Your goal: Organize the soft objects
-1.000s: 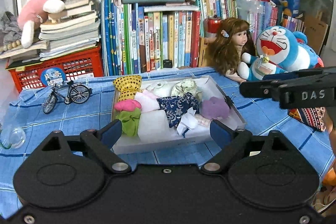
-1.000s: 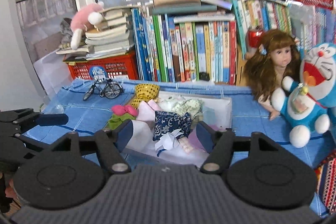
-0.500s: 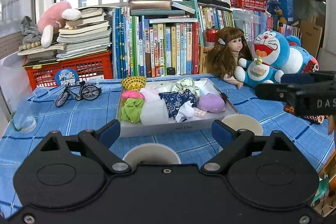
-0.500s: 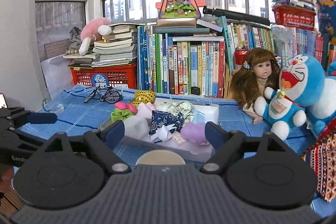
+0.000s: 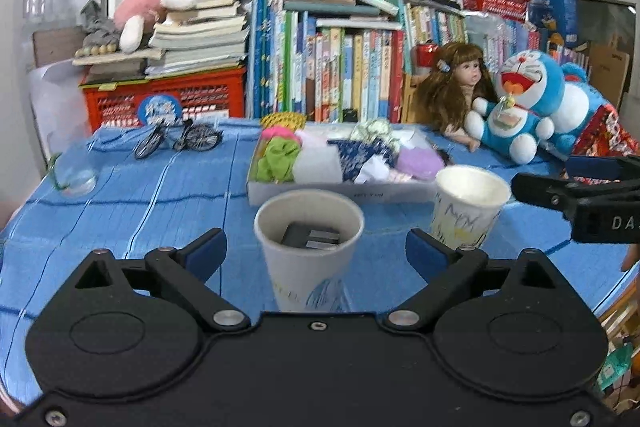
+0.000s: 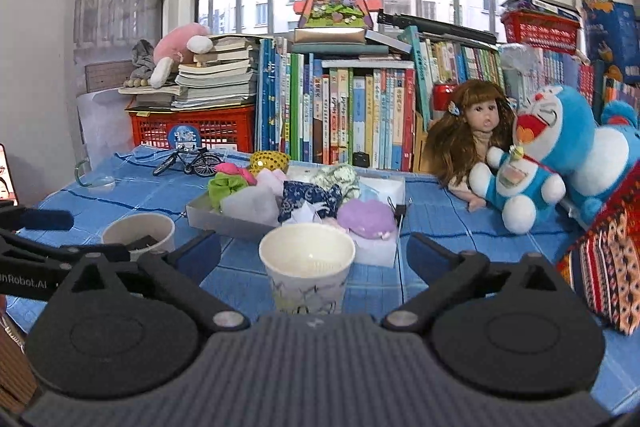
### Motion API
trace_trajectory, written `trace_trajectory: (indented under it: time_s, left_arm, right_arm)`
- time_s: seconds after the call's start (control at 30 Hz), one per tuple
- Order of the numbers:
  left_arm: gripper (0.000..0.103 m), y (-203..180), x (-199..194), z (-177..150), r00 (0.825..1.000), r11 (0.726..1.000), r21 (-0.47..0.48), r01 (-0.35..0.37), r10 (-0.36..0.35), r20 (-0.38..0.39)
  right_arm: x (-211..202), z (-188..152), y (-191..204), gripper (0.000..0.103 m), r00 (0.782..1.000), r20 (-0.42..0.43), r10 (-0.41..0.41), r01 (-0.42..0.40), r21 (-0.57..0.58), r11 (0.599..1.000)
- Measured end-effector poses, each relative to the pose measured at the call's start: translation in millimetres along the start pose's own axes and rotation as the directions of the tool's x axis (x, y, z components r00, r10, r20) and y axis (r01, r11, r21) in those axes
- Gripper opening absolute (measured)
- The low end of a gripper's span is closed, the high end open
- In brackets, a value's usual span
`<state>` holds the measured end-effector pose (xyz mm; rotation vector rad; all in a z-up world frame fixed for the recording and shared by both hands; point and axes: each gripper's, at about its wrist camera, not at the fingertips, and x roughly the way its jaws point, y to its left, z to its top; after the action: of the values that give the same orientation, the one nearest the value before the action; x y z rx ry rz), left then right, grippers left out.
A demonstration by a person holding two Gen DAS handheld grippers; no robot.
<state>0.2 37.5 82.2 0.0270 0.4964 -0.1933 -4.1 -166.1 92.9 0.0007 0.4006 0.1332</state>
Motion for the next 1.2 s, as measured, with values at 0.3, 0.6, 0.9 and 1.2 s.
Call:
trace_trajectory:
  time_s: [0.3, 0.6, 0.9, 1.2]
  left_arm:
    - [0.097, 5.3, 8.9, -37.8, 0.997, 0.998, -0.015, -0.056, 0.055, -0.059]
    - [0.097, 7.9, 25.6, -66.5, 0.989, 0.995, -0.051, -0.082, 0.076, -0.125]
    - [0.099, 8.3, 40.0, -76.6, 0.983, 0.992, -0.070, -0.107, 0.095, -0.154]
    - [0.103, 2.1, 45.9, -81.0, 0.983, 0.990, -0.051, -0.130, 0.122, -0.137]
  right_arm:
    - [5.5, -34.4, 3.1, 0.103, 0.998, -0.053, -0.036, 0.036, 0.003, 0.999]
    - [18.9, -61.7, 7.1, 0.103, 0.991, -0.117, -0.071, 0.073, 0.018, 0.997]
    - [29.3, -76.7, 12.2, 0.103, 0.983, -0.161, -0.090, 0.093, 0.007, 0.996]
    - [39.8, -87.4, 15.8, 0.103, 0.971, -0.209, -0.118, 0.115, -0.026, 0.993]
